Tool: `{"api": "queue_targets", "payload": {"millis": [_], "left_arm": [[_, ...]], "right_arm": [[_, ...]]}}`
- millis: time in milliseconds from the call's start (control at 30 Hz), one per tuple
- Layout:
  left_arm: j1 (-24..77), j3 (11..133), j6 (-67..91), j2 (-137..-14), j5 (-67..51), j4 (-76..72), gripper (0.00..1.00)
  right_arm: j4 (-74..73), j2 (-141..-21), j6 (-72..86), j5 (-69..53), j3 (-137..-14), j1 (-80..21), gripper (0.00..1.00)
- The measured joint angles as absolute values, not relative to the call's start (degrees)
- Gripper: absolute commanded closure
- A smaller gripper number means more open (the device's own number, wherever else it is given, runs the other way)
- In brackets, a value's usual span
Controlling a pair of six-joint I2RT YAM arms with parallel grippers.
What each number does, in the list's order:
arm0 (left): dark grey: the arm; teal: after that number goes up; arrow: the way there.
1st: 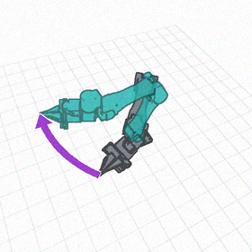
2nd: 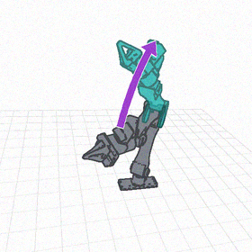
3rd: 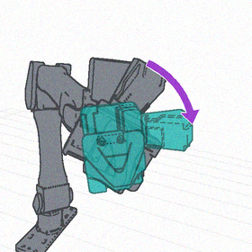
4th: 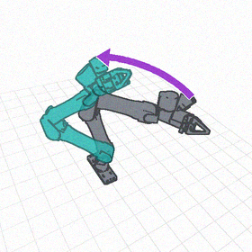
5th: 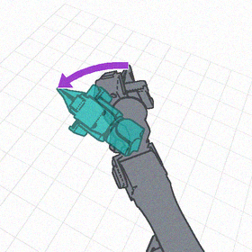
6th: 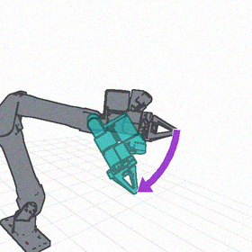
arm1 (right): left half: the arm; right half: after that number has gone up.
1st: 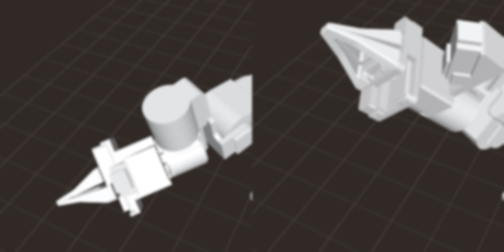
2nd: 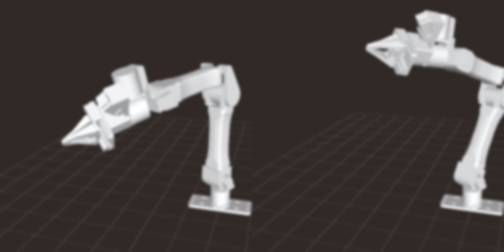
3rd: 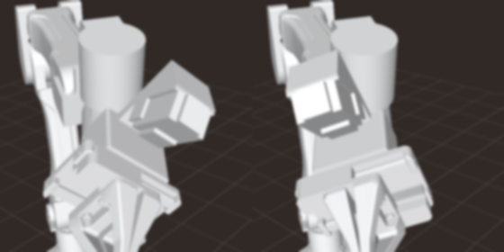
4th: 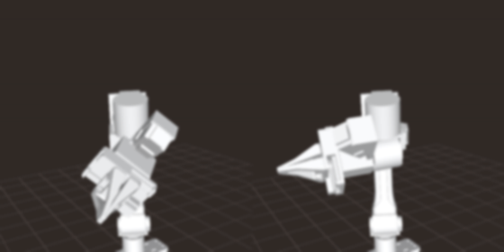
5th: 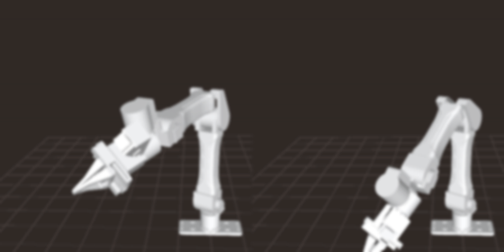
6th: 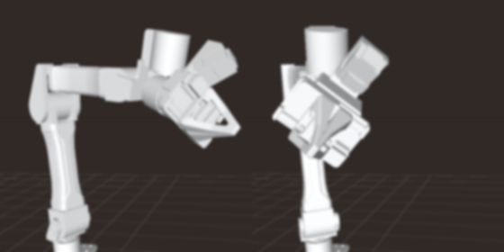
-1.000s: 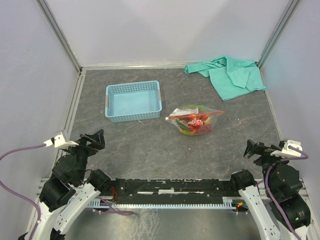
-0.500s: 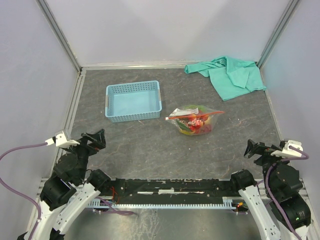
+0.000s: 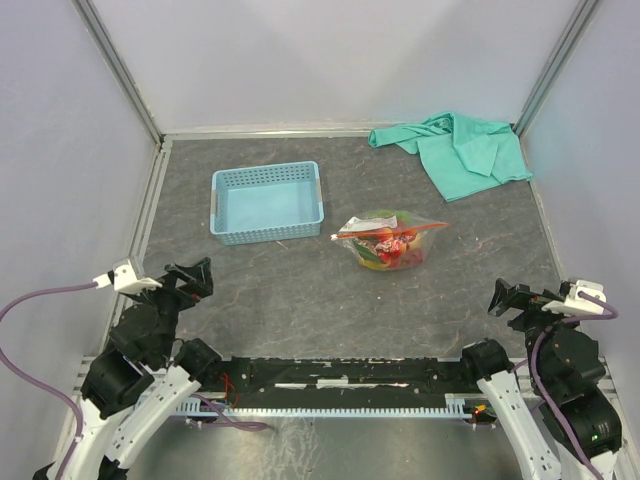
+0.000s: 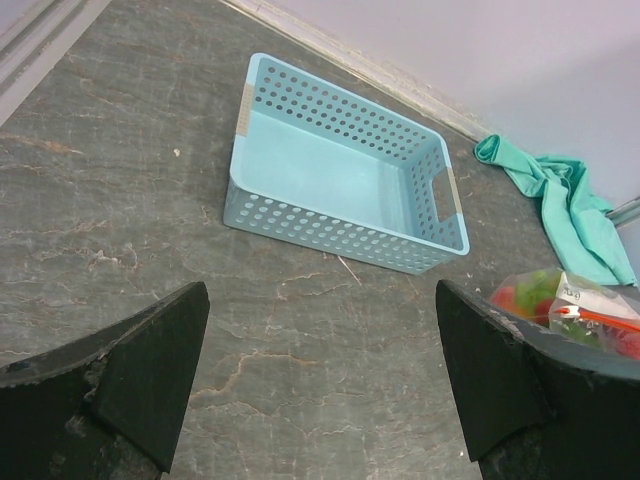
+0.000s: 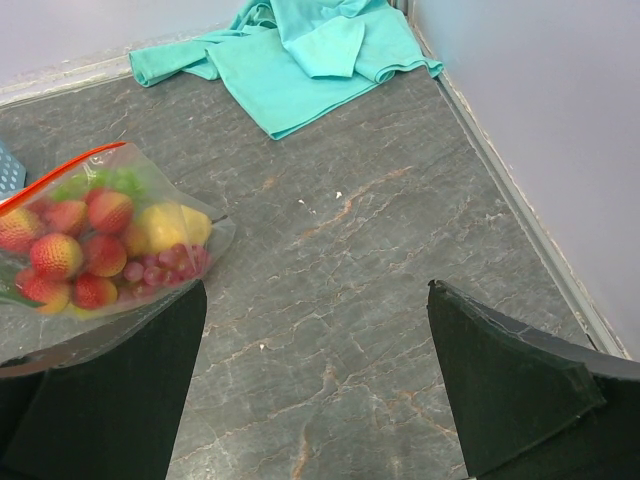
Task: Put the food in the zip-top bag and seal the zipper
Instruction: Reset both arms
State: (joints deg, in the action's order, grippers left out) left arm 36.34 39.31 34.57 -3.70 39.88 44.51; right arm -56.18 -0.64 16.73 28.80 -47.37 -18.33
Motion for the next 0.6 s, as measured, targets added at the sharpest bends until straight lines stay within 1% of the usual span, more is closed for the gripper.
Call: {"api": "queue_targets", "payload": {"millis": [600], "left_arm": [[36.3, 39.2, 34.6, -5.4, 39.2, 44.5, 0.0]], "right_arm": [[-56.2, -0.6, 16.8, 28.8, -47.4, -19.0, 0.01]]}}
